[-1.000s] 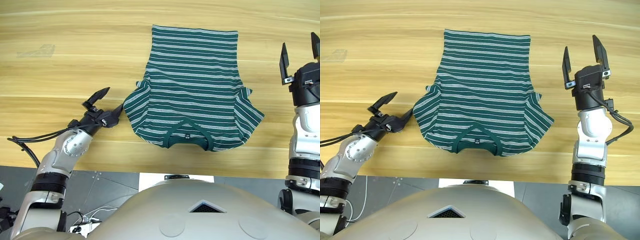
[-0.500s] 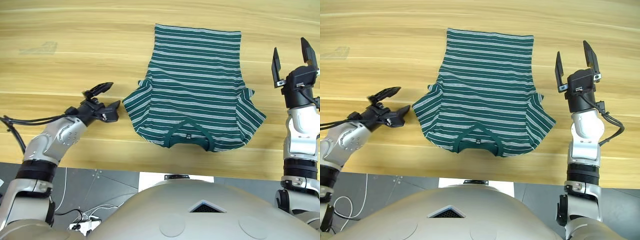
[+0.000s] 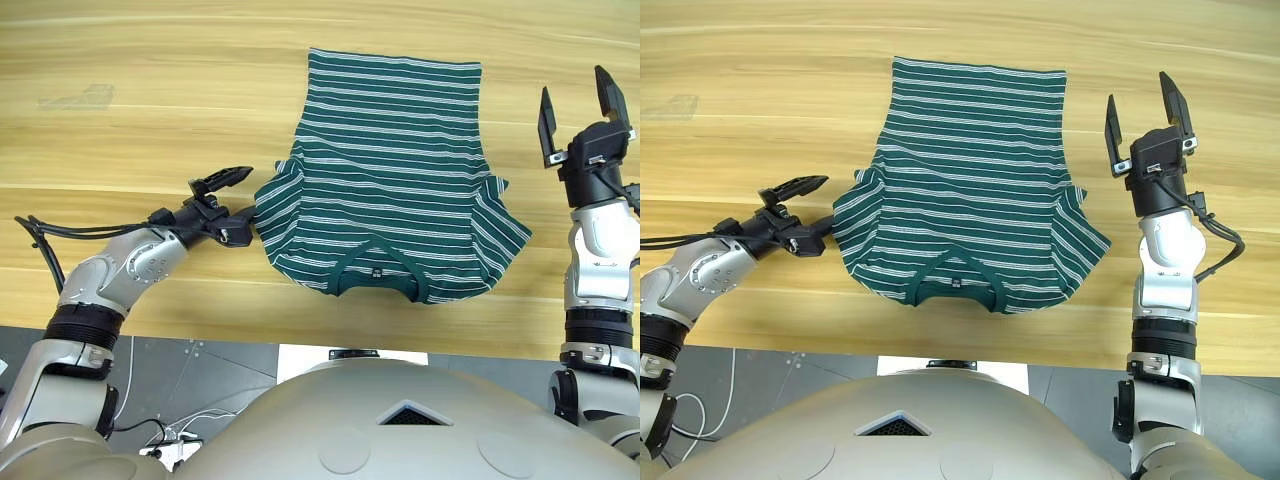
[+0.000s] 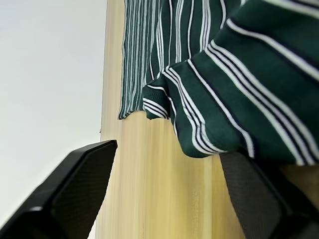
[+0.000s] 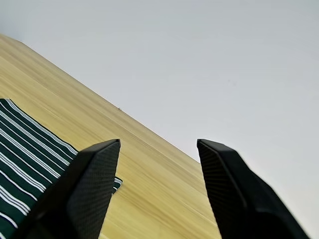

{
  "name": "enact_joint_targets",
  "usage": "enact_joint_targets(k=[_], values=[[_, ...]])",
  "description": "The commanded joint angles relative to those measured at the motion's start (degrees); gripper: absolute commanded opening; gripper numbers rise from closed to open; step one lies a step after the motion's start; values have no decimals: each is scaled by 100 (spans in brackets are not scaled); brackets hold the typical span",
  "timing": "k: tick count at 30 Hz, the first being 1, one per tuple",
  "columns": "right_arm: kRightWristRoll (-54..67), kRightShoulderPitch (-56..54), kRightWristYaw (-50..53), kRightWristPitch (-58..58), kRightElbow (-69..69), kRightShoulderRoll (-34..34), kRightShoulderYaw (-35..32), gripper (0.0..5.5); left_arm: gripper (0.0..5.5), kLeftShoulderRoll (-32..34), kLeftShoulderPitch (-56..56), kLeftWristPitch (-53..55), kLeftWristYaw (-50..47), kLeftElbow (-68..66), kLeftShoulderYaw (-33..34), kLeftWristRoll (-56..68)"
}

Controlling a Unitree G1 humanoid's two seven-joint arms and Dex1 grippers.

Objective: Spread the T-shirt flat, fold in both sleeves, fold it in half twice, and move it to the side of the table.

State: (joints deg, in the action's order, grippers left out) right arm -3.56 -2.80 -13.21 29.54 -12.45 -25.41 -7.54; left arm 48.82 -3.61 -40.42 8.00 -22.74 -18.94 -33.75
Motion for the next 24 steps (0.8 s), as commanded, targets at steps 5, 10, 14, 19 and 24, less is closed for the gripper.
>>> enact_joint_targets(k=[5,10,14,19,24], values=[[123,-49,-53,-85,39,43,33,284,251,-38,-98,72,222,-708,-604,-693],[129,-60,-32,-98,-21,73,50,284,149,-132,-460,-51,135,-1169,-857,-840],[103,-86,-39,-109,-62,80,65,284,99,-188,-636,-203,77,-1418,-1024,-922],[74,-102,-26,-104,-139,88,71,284,57,-189,-660,-365,-36,-1458,-1072,-872],[61,-40,-13,-95,-111,70,51,284,57,-138,-496,-141,-257,-1337,-1102,-1090]])
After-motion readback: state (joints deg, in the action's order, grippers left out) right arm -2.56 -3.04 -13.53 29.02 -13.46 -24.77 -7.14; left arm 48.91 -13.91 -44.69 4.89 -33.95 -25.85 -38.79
